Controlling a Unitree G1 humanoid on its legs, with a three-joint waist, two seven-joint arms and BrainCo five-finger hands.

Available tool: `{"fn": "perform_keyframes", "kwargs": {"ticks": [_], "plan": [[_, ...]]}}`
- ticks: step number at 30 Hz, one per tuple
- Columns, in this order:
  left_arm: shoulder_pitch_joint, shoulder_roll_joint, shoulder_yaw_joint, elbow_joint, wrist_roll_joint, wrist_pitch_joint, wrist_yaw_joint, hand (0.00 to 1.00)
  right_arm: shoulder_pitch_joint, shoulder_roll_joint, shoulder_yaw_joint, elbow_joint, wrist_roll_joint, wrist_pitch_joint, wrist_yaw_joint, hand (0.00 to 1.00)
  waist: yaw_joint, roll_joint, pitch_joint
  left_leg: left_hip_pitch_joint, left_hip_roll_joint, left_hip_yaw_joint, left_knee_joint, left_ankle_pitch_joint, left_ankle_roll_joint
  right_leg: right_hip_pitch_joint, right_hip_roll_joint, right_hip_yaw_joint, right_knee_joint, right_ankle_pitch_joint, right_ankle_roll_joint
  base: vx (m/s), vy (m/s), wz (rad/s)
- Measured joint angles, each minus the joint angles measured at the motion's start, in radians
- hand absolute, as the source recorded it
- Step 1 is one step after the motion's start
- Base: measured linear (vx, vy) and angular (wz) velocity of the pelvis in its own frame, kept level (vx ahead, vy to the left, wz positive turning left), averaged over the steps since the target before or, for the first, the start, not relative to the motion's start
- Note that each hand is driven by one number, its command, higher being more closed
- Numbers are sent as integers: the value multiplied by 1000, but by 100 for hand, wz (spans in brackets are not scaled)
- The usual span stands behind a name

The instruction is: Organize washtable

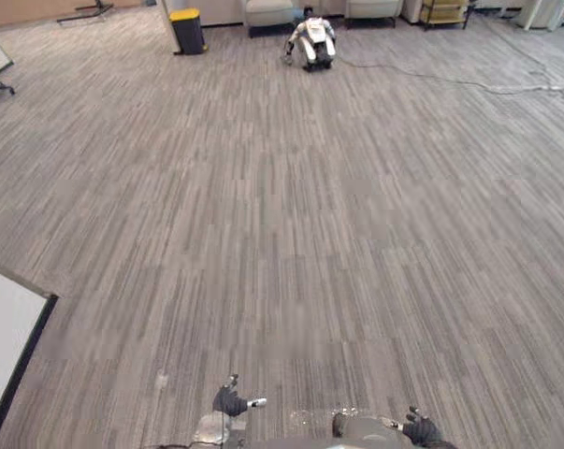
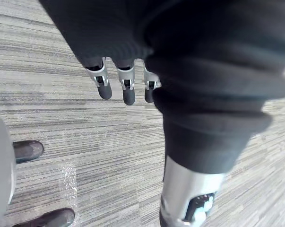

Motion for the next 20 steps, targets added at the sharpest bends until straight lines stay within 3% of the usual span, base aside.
{"fn": "perform_keyframes", "kwargs": {"ticks": [6,20], "plan": [[-26,15,-41,37,11,0,-19,0,-25,-2,30,36,-41,0,1,0,2,-8,-1,11,12,-15,5,-2,-6,61,15,-8,-90,36,-15,77,-14,3],[-24,50,-40,71,9,2,-20,0,-28,1,0,78,-19,6,13,0,3,-13,0,11,-5,-51,23,-2,-5,118,-6,-29,-160,83,2,-47,16,7]]}}
